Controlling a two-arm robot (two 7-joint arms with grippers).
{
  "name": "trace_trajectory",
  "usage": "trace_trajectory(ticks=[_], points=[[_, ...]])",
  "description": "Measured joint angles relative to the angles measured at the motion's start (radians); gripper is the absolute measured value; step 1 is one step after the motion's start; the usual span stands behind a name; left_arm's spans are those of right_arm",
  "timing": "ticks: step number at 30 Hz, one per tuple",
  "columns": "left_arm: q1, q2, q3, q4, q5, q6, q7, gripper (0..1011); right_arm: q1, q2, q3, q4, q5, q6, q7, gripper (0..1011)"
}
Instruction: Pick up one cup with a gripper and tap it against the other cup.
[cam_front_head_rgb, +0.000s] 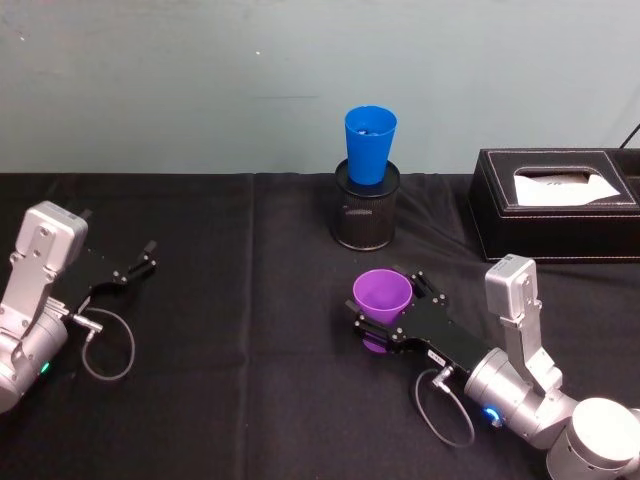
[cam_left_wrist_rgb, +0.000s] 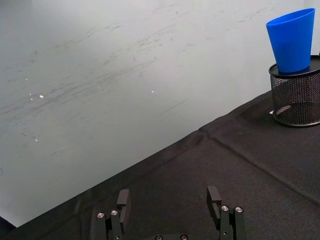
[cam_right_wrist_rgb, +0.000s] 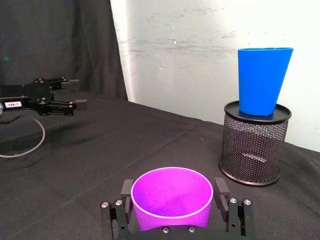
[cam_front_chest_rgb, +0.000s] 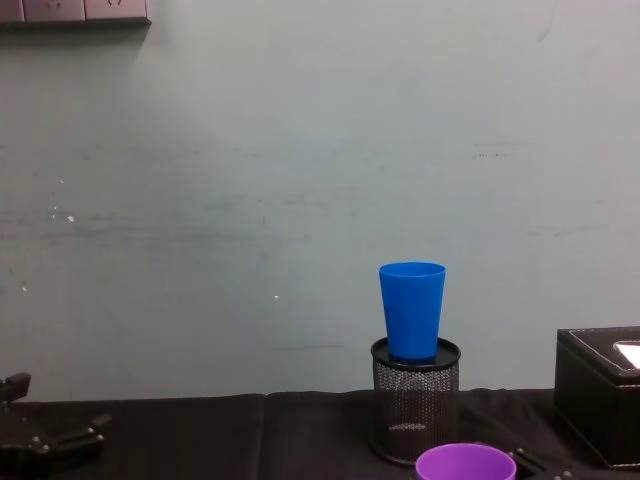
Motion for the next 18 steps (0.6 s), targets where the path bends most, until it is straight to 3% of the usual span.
trace_trajectory(ticks=[18], points=[[0.000, 0.000, 0.000, 0.000, 0.000, 0.000, 0.000, 1000, -0.017, 0.006, 0.010, -0.034, -0.002, -0.026, 0.001, 1000]])
